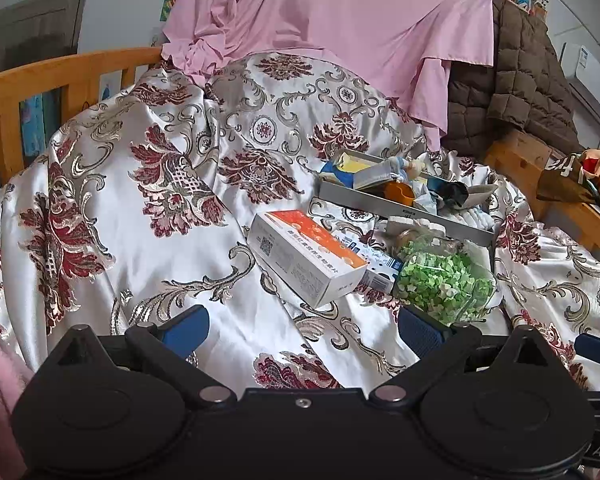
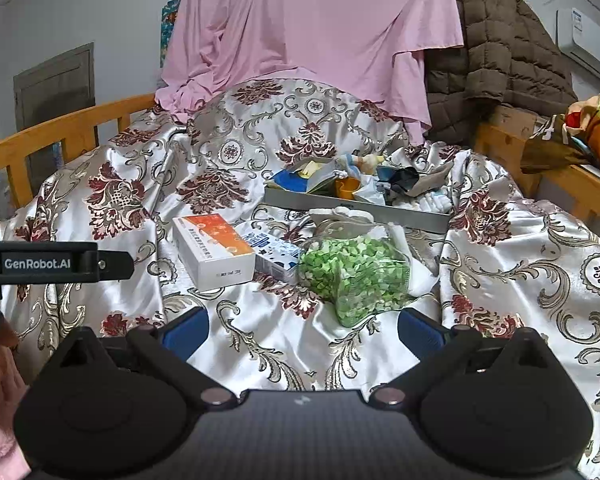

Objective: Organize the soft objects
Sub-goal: 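Pull both open tools back from the tray above the remaining items, then lower the left tool to the pink-and-white strip while the right tool reaches the white cloth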

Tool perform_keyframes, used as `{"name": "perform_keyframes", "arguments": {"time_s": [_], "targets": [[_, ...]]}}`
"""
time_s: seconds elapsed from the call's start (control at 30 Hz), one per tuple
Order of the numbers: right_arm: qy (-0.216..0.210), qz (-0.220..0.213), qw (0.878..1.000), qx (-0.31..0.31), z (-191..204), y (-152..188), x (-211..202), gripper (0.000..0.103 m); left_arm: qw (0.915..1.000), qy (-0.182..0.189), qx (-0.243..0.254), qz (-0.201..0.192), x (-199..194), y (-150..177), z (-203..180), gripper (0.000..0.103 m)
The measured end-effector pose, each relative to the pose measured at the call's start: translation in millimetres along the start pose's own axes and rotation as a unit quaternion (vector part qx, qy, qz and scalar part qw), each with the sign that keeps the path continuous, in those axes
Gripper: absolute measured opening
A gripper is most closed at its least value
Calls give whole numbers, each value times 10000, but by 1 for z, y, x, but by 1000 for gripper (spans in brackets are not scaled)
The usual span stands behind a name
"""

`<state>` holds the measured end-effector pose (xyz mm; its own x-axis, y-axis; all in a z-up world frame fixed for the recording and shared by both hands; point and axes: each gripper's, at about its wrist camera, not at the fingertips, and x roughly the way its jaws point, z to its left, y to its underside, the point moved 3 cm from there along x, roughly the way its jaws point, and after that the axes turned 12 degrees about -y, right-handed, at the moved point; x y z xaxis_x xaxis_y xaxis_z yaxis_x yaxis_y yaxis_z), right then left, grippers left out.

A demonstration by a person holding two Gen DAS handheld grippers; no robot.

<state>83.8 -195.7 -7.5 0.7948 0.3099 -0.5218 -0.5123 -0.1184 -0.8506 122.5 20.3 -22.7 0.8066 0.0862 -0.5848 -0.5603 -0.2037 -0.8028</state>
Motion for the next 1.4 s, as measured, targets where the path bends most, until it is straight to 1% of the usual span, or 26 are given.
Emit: {"name": "perform_keyframes", "arguments": {"time_s": [0.4,0.53,0.63,0.77,0.9,0.97,1.03,1.13,1.2,1.3,1.4], "targets": [[-75,39,10000,-31,3,-1,7,102,9995,12,-147,281,13,-1,-1,101],[-77,11,10000,44,-5,-6,11,102,9988,17,-307,379,20,-6,1,101],[-87,20,10000,-37,-14,-15,17,102,9981,12,-393,482,33,-12,0,101],[-1,47,9999,-163,-31,-28,31,102,9994,-76,-168,306,47,-24,-10,101],[150,102,9996,-208,-56,-38,51,102,9996,-38,58,282,63,-38,-24,101],[226,100,9996,-162,-70,-43,61,102,9995,-50,185,239,72,-45,-31,101],[155,92,9998,8,-86,-46,70,102,9993,-23,289,235,82,-52,-37,101],[-2,94,9998,182,-104,-49,86,102,9988,84,434,211,96,-63,-47,101],[-36,117,9999,123,-113,-51,97,102,9981,205,561,169,107,-69,-56,101],[-110,130,9998,56,-122,-53,114,102,9960,437,767,124,126,-79,-71,101],[-199,111,9996,150,-131,-55,126,102,9929,733,926,159,147,-89,-86,102]]}}
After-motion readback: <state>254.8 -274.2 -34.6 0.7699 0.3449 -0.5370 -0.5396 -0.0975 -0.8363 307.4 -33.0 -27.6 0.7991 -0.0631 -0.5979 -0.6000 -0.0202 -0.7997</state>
